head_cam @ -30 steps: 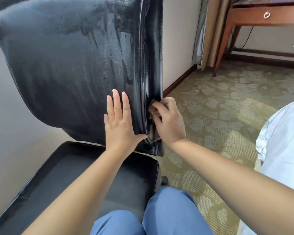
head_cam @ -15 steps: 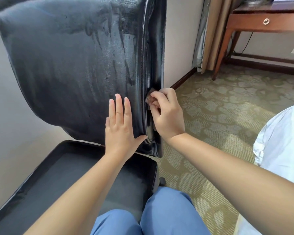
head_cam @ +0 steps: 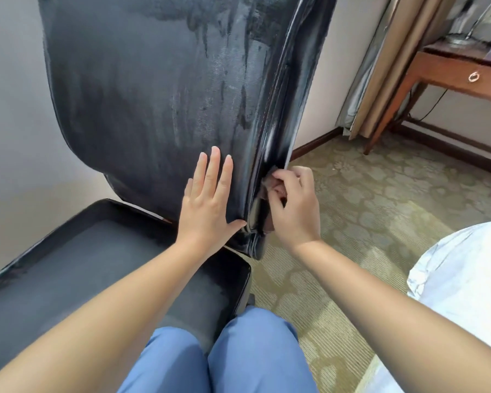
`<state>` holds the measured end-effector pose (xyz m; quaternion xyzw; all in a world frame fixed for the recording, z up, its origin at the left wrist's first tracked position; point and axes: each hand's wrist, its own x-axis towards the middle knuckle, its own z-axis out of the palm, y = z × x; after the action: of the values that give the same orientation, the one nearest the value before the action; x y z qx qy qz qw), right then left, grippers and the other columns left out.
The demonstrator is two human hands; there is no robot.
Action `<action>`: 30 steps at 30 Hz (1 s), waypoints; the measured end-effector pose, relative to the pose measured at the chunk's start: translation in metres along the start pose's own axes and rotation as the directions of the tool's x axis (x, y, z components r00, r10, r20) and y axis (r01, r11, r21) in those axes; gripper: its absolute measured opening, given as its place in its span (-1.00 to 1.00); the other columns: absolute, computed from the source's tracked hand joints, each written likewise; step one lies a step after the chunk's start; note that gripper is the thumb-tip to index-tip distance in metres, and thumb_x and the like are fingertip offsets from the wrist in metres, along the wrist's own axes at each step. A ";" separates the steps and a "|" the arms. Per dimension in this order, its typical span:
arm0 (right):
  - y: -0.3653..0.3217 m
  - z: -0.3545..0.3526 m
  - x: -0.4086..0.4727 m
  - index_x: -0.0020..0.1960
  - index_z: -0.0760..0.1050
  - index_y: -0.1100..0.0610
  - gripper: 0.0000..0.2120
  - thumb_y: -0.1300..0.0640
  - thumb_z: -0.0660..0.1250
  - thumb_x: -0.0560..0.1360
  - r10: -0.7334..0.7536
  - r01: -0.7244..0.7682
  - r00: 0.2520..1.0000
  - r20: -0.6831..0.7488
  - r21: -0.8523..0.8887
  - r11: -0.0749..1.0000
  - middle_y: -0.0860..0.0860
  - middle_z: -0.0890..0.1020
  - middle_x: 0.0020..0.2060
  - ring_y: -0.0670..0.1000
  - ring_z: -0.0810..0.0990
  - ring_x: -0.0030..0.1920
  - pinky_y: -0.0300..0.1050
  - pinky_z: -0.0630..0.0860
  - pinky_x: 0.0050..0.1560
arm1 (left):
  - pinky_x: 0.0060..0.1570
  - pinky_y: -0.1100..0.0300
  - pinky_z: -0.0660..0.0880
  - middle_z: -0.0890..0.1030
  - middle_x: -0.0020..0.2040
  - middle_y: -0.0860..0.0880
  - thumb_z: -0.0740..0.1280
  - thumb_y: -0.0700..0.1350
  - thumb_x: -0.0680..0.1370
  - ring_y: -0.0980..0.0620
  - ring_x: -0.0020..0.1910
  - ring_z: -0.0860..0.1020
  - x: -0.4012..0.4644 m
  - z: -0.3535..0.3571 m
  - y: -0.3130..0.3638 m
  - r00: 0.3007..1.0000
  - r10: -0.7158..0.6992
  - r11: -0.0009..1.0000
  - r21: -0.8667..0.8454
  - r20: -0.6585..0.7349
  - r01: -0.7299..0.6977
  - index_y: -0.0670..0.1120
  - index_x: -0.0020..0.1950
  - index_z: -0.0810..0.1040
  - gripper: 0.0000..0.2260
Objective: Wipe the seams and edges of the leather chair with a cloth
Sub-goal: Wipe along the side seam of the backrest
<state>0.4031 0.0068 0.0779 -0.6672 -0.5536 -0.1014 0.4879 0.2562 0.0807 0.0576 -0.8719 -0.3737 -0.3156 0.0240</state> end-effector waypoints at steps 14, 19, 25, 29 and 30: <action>-0.019 0.019 -0.018 0.05 0.48 0.32 -0.86 0.31 0.29 0.50 -0.079 0.092 0.992 -0.099 0.133 0.987 0.16 0.44 0.02 0.05 0.47 -0.01 -0.01 0.52 -0.04 | 0.29 -0.04 0.44 0.04 0.58 -0.12 0.50 -0.31 0.25 -0.11 0.55 0.04 -0.024 0.009 -0.016 0.998 0.058 0.996 -0.074 0.029 -0.055 -0.08 0.56 -0.05 0.03; -0.011 0.023 -0.023 0.05 0.55 0.24 -0.81 0.21 0.26 0.49 -0.195 0.195 0.980 0.026 0.010 0.981 0.16 0.44 -0.01 0.15 0.52 -0.15 0.02 0.55 -0.14 | 0.26 0.04 0.44 -0.01 0.58 -0.08 0.48 -0.33 0.26 -0.09 0.54 0.01 -0.025 0.010 -0.009 0.999 0.021 0.996 -0.084 0.027 -0.019 -0.14 0.56 -0.06 0.02; 0.016 0.042 -0.063 -0.14 0.56 0.23 -0.90 0.31 0.43 0.36 -0.140 0.178 0.956 0.257 -0.133 0.975 0.12 0.44 -0.17 0.15 0.50 -0.26 -0.03 0.51 -0.42 | 0.17 0.07 0.49 -0.01 0.58 -0.12 0.47 -0.34 0.28 -0.14 0.55 0.03 -0.025 0.010 -0.003 0.999 -0.010 0.997 -0.076 0.048 0.013 -0.23 0.56 0.00 -0.03; 0.018 0.044 -0.066 -0.10 0.56 0.22 -0.89 0.19 0.32 0.42 -0.044 0.073 0.960 0.277 -0.094 0.993 0.15 0.46 -0.14 0.18 0.55 -0.25 0.00 0.54 -0.38 | 0.18 0.06 0.49 0.10 0.57 -0.17 0.45 -0.36 0.25 -0.14 0.53 0.07 -0.027 0.009 -0.008 0.999 0.016 0.996 -0.088 0.031 -0.013 -0.20 0.55 0.02 -0.04; 0.017 0.043 -0.066 -0.08 0.55 0.22 -0.88 0.19 0.31 0.42 -0.035 0.053 0.967 0.254 -0.065 0.996 0.14 0.47 -0.11 0.15 0.55 -0.22 -0.01 0.53 -0.34 | 0.22 0.03 0.48 0.11 0.57 -0.18 0.45 -0.35 0.26 -0.14 0.53 0.06 -0.028 0.009 -0.011 0.999 0.030 0.996 -0.086 0.027 -0.028 -0.19 0.54 0.02 -0.05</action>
<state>0.3755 -0.0013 0.0029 -0.6792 -0.6220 -0.0459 0.3870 0.2394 0.0737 0.0324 -0.8819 -0.3474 -0.3184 -0.0143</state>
